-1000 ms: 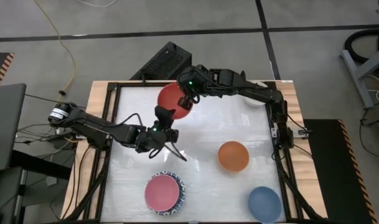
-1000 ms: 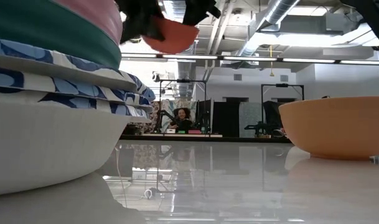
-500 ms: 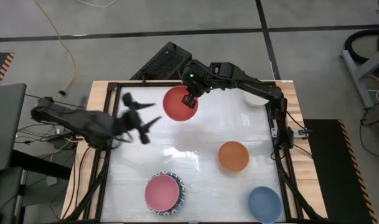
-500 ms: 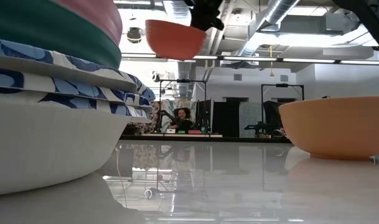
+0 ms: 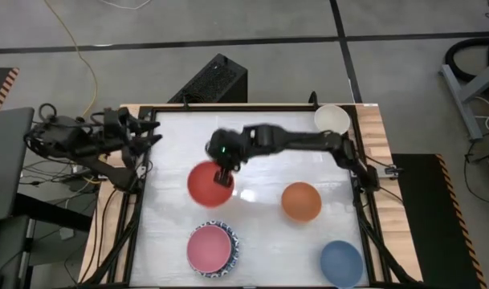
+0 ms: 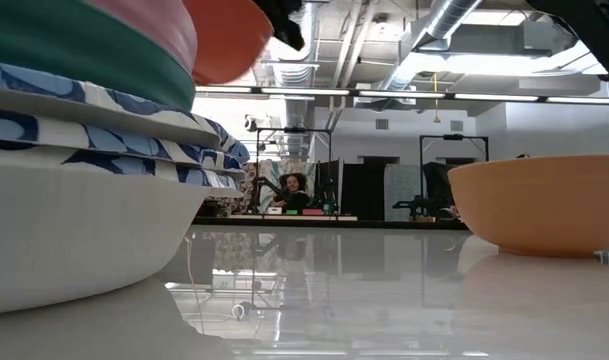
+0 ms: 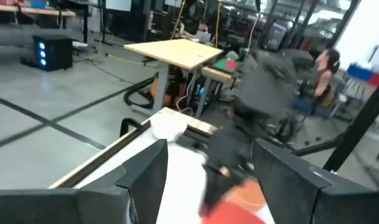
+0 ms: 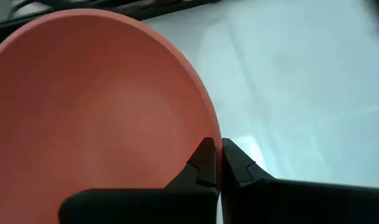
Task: Nest bowls inside each other
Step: Stack the orange bowl on top of the pink bowl
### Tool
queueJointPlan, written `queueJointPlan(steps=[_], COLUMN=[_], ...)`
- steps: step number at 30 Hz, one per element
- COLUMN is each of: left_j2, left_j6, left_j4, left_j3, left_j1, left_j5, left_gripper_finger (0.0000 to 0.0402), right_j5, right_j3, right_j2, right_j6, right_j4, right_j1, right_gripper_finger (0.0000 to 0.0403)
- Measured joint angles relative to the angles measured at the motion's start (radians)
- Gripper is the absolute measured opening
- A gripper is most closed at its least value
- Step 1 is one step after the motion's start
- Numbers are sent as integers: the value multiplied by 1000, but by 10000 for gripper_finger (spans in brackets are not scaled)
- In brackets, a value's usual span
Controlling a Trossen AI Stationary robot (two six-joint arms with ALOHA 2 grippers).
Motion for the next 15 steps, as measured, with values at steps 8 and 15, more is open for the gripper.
queueJointPlan(steps=[8, 15], left_j2=[-47, -44], left_j6=[-59, -101], left_j4=[-114, -200], left_j3=[-1, -2], left_j1=[0, 0], left_j5=[-29, -58], left_gripper_finger=[221, 221], right_j5=[-21, -56], right_j3=[2, 4], right_j2=[19, 49], right_j6=[54, 59], right_j4=[111, 207], right_j1=[117, 198], right_gripper_finger=[5, 5])
